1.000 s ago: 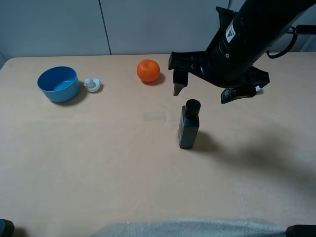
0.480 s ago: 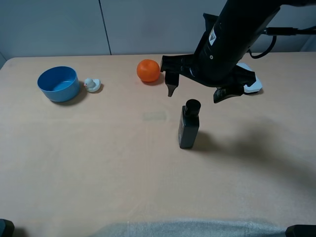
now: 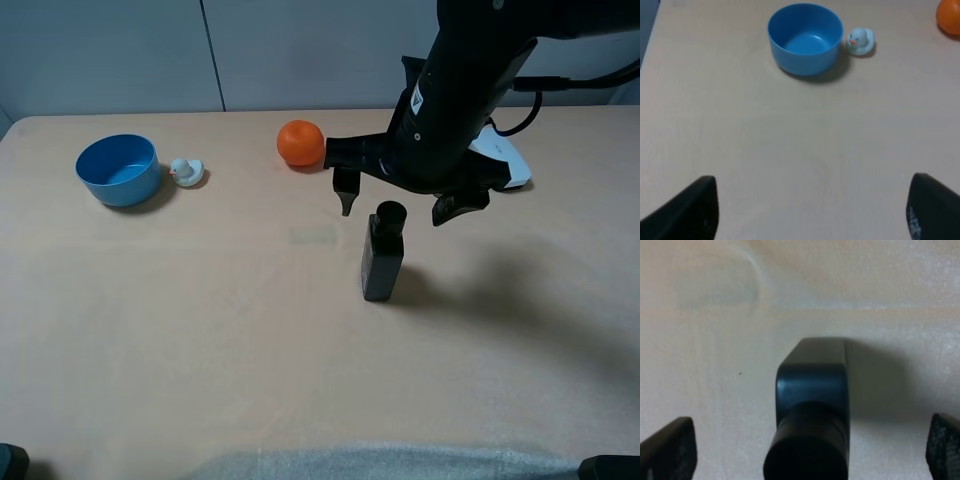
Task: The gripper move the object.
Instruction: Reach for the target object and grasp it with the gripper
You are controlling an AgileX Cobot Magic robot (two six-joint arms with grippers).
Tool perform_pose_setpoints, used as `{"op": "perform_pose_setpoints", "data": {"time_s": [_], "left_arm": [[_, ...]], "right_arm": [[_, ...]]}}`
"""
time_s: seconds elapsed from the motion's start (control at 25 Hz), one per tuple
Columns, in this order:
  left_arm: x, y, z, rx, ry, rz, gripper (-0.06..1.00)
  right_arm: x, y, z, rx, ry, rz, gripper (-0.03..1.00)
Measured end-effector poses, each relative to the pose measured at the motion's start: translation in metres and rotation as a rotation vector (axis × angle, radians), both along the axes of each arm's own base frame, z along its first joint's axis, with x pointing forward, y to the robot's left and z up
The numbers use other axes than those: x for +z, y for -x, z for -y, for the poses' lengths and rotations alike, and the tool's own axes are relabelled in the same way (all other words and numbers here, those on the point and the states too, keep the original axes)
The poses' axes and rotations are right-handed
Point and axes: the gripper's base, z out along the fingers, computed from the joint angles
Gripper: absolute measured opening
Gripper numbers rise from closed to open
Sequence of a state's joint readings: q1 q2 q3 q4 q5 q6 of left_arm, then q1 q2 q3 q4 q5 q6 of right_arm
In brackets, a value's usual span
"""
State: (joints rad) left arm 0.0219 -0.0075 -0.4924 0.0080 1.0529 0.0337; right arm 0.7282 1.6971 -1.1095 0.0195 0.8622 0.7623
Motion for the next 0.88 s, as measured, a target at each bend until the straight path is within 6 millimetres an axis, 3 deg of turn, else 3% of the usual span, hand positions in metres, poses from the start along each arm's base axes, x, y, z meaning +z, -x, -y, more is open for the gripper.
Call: {"op": "perform_pose_setpoints", "data": {"time_s": [0.88], "left_arm": [[0.0,0.0,0.0,0.0,0.0,0.0,0.82]], "right_arm": [[-0.02,-0.004,-0.004,0.021,0.038,-0.044,0.69]]}}
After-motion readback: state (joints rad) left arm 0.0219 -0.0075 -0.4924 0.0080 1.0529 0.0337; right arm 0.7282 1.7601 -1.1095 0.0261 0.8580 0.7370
